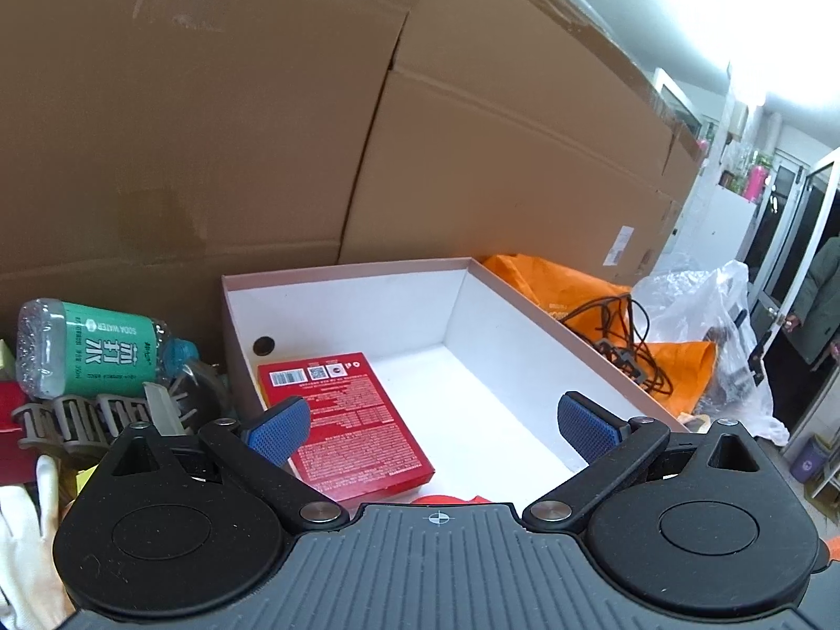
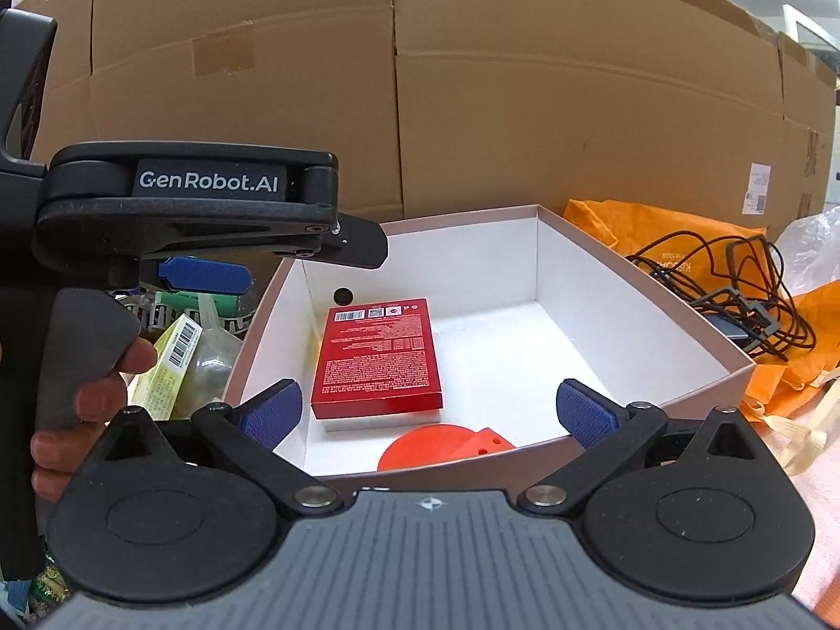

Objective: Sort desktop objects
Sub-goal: 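Open the left gripper to drop the red box into the box, then move the left gripper back over the pile toward the blue marker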

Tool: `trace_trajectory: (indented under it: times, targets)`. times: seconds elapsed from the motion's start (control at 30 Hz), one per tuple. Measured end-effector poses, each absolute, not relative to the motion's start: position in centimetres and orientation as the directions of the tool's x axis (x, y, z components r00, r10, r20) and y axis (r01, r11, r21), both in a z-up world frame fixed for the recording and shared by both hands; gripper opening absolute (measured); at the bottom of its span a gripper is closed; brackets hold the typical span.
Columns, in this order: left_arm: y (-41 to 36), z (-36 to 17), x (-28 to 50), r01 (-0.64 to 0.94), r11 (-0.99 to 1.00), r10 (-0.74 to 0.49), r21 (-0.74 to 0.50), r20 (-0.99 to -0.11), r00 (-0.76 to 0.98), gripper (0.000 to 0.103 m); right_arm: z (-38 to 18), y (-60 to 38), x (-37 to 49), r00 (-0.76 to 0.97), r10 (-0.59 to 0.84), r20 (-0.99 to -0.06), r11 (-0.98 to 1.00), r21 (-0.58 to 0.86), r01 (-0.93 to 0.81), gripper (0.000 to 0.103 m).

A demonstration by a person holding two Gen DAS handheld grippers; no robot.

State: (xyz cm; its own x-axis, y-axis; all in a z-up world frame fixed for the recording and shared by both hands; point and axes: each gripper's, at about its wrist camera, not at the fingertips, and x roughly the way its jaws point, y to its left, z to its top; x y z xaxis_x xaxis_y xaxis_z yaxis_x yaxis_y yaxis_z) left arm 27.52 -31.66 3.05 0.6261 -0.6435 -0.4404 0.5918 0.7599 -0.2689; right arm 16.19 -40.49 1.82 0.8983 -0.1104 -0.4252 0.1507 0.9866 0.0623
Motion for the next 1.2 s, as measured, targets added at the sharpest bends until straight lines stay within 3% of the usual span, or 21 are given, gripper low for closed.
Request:
trace_trajectory:
  times: [0.43,1.2]
  targets:
    - [-27.9,3.5,23.2,0.608,0.762,-0.640,-0.224,-0.405,0.653,0.103,1.7,-39.2,14.3,0.904,-0.092,-0.416,0.985,0.097,0.145,0.103]
    - [-16.7,-1.6,13.1,0.467,0.864,-0.497,-0.187,-0.457,0.738,0.103,-0.8,-29.7,8.0,0.927,0.001,-0.375,0.997,0.067,0.026,0.103]
